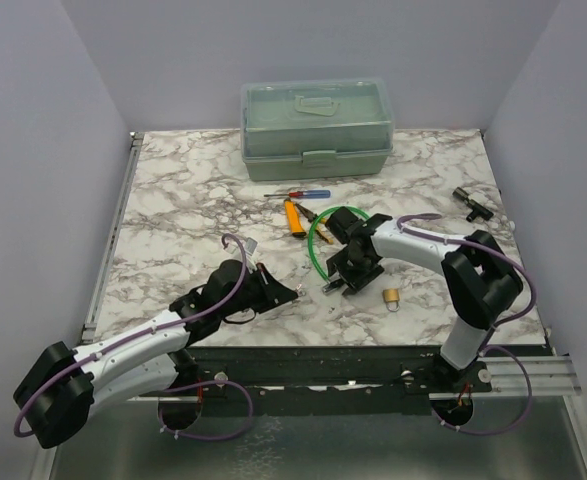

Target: Unlock with the key

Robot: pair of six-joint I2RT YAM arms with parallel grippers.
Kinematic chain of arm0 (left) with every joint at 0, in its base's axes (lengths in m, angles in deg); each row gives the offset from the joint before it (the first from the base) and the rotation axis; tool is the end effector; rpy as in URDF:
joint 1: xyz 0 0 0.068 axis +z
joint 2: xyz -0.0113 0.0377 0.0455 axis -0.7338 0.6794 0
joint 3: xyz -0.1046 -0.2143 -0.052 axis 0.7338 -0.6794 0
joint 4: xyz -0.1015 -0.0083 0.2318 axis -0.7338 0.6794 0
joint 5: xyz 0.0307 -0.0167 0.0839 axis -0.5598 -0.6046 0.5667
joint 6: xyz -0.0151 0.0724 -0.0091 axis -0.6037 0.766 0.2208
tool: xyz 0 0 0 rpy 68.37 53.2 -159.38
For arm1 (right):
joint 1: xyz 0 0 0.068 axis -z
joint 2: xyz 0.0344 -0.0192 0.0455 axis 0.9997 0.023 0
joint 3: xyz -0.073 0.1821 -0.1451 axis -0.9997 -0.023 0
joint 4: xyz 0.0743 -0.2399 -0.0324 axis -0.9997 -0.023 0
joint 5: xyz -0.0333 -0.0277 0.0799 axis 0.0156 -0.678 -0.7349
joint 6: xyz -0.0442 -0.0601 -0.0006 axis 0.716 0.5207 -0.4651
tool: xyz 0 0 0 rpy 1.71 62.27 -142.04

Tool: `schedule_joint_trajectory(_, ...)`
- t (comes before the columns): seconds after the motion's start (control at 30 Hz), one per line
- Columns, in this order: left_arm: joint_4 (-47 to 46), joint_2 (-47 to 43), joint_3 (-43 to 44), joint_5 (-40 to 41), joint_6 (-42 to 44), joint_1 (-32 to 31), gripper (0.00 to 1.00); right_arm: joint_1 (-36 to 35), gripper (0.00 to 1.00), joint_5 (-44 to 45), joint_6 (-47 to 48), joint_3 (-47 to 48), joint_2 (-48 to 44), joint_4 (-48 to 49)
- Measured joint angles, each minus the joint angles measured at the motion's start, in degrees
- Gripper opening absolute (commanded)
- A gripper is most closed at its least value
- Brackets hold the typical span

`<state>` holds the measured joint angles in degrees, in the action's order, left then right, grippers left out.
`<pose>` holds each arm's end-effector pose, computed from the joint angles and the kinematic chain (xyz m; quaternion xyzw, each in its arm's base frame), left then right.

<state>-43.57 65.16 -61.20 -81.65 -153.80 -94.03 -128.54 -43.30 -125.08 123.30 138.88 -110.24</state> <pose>0.1509 -0.1723 0.1594 -0.0988 0.8472 -0.4590 0.2486 0.2352 0.1915 0.1120 0.4409 0.8951 0.0427 0.0515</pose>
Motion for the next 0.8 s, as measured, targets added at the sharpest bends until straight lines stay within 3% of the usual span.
schedule_joint_trajectory(0.67,0.37,-0.57,-0.13,0.00,0.00,0.00,0.00,-0.37,0.60,2.80,-2.49,1.38,1.95,-4.09)
schedule_joint_trajectory(0.8,0.33,-0.57,-0.39,-0.02,0.02,0.02,0.00,-0.44,0.47,2.71,-2.36,3.28,3.63,-5.25)
